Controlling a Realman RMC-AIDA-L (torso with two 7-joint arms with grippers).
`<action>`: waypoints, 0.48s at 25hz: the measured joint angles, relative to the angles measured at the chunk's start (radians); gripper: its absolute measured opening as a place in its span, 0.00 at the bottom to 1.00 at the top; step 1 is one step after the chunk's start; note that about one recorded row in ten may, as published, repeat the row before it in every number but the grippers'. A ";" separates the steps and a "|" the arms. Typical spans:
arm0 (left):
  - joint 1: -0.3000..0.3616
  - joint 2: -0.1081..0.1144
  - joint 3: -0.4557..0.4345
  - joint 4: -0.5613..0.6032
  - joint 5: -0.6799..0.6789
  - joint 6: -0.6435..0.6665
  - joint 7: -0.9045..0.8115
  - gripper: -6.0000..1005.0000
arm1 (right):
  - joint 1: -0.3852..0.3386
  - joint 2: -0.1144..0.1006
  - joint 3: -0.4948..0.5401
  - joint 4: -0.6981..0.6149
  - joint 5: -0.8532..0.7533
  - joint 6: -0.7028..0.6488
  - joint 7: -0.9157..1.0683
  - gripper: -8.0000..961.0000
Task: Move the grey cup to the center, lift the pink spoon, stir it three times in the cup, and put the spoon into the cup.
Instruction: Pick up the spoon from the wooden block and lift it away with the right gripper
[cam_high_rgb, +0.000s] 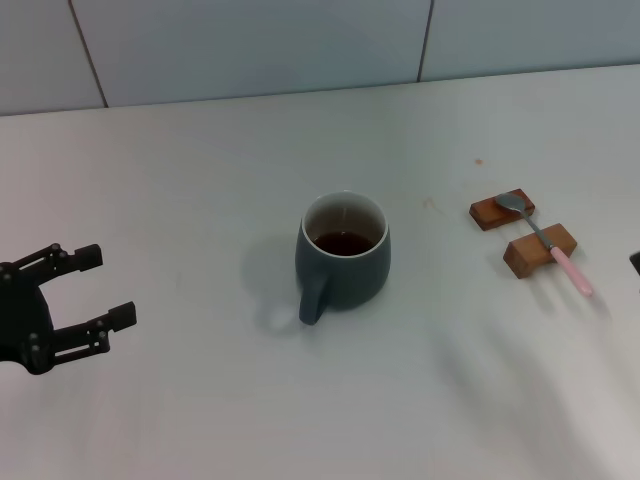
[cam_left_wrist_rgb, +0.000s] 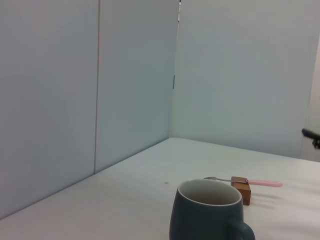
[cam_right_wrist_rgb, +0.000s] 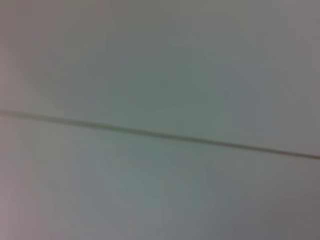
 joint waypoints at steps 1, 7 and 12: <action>0.000 0.000 0.000 0.000 0.000 0.000 0.000 0.83 | -0.009 0.000 0.007 0.000 0.000 0.035 0.020 0.82; 0.000 -0.005 -0.005 0.000 0.000 0.000 0.000 0.83 | -0.015 0.000 0.011 0.001 0.000 0.127 0.037 0.82; 0.000 -0.008 -0.007 0.000 -0.001 0.000 0.000 0.83 | -0.010 -0.003 0.002 -0.008 -0.006 0.195 0.057 0.82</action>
